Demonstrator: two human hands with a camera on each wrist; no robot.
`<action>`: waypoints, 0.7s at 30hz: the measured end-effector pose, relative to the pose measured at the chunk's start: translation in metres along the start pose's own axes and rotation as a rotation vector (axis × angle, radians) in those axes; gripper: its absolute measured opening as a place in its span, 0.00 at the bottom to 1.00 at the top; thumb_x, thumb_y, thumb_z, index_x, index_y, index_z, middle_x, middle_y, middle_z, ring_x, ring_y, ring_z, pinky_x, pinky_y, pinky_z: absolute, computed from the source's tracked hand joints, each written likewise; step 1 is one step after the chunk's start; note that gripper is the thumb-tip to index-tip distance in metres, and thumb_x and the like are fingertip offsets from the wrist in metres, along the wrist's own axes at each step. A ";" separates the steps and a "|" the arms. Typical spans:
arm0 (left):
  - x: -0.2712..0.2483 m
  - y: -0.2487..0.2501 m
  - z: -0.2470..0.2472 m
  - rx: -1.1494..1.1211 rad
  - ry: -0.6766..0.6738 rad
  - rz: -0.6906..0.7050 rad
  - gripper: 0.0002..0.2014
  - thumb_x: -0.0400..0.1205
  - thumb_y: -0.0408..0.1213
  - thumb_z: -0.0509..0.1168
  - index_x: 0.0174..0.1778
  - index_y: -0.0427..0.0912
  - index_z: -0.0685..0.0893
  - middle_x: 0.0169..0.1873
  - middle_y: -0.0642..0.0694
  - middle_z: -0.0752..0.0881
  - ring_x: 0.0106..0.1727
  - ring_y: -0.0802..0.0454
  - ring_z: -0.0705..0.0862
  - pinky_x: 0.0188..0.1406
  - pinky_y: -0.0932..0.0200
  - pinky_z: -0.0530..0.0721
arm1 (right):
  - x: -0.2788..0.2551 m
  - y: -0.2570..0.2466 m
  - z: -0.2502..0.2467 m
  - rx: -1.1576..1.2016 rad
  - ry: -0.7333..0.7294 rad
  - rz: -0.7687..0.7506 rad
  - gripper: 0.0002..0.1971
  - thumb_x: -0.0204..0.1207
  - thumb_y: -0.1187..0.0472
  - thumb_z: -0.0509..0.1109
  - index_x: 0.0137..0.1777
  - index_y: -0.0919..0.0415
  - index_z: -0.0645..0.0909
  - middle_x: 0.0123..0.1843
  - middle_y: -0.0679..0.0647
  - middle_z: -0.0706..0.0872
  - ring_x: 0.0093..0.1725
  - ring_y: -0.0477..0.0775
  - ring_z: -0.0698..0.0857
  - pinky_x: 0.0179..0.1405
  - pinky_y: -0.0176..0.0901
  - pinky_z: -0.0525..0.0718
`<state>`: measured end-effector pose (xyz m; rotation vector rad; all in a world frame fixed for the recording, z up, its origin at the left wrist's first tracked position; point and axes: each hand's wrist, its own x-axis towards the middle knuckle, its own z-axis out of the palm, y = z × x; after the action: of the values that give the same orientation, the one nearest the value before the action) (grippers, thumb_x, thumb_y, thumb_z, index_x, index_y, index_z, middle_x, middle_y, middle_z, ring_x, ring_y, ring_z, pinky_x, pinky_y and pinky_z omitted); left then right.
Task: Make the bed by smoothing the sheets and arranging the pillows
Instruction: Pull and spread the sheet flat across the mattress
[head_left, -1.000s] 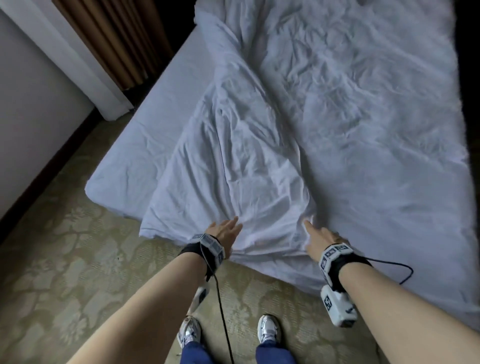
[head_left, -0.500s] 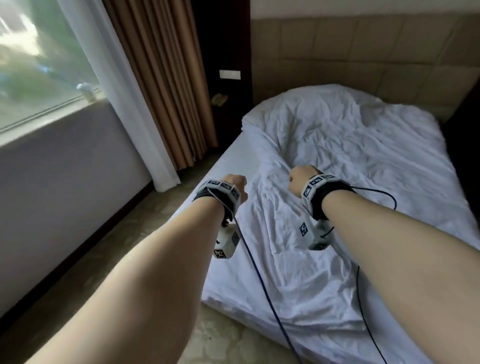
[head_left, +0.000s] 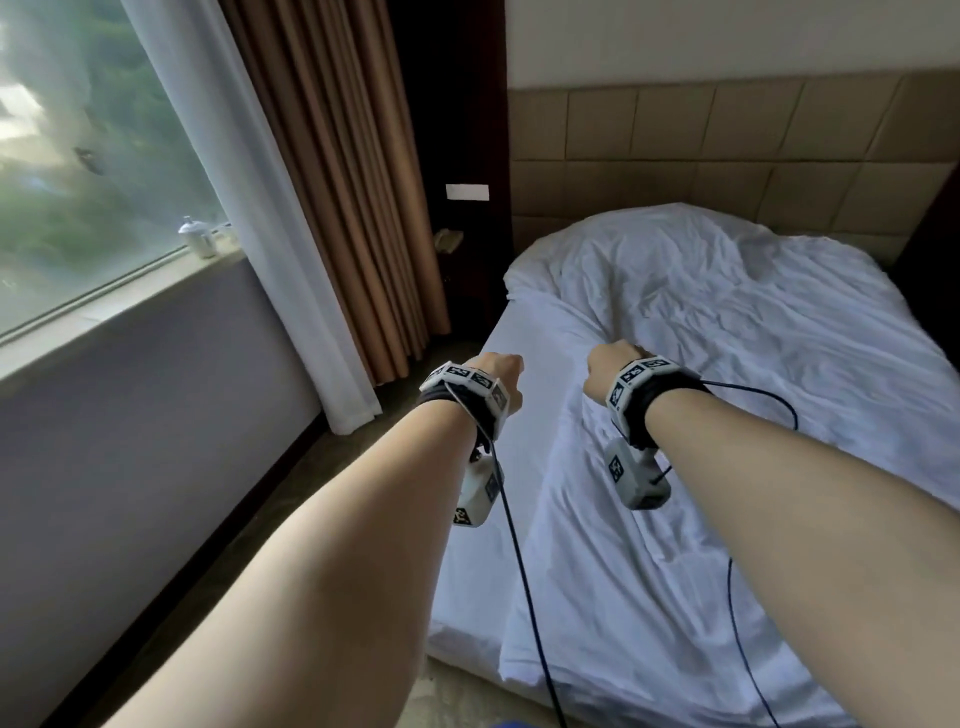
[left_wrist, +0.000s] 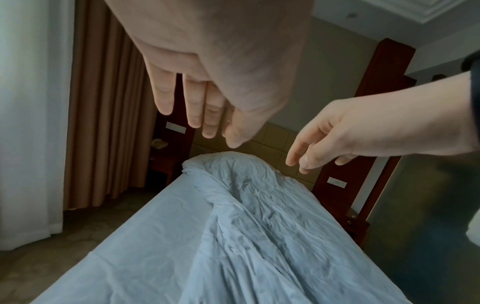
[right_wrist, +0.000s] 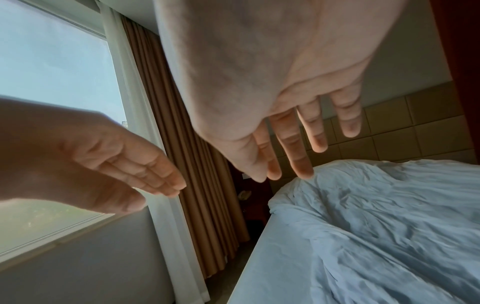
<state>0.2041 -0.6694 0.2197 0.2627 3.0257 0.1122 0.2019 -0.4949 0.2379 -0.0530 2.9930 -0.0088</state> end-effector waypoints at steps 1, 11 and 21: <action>0.007 -0.016 -0.003 0.001 0.010 0.015 0.20 0.79 0.37 0.64 0.69 0.43 0.78 0.59 0.40 0.84 0.57 0.37 0.85 0.55 0.46 0.85 | 0.011 -0.014 -0.002 -0.007 -0.009 -0.001 0.14 0.78 0.61 0.64 0.60 0.63 0.83 0.61 0.64 0.84 0.62 0.67 0.83 0.57 0.50 0.80; 0.141 -0.175 -0.035 0.078 0.053 0.131 0.20 0.77 0.39 0.64 0.67 0.45 0.78 0.59 0.43 0.84 0.59 0.39 0.84 0.56 0.45 0.85 | 0.175 -0.146 -0.005 0.087 0.040 0.056 0.12 0.75 0.58 0.66 0.31 0.60 0.74 0.45 0.62 0.86 0.40 0.62 0.81 0.40 0.45 0.78; 0.274 -0.326 -0.083 0.021 0.034 0.162 0.19 0.76 0.37 0.63 0.64 0.46 0.78 0.53 0.43 0.85 0.50 0.40 0.86 0.50 0.45 0.87 | 0.302 -0.261 -0.061 0.047 0.041 0.173 0.07 0.72 0.63 0.63 0.32 0.59 0.71 0.45 0.63 0.81 0.52 0.66 0.81 0.51 0.51 0.80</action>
<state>-0.1282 -0.9468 0.2496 0.5127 3.0367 0.0990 -0.0967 -0.7663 0.2557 0.2137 3.0251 -0.0615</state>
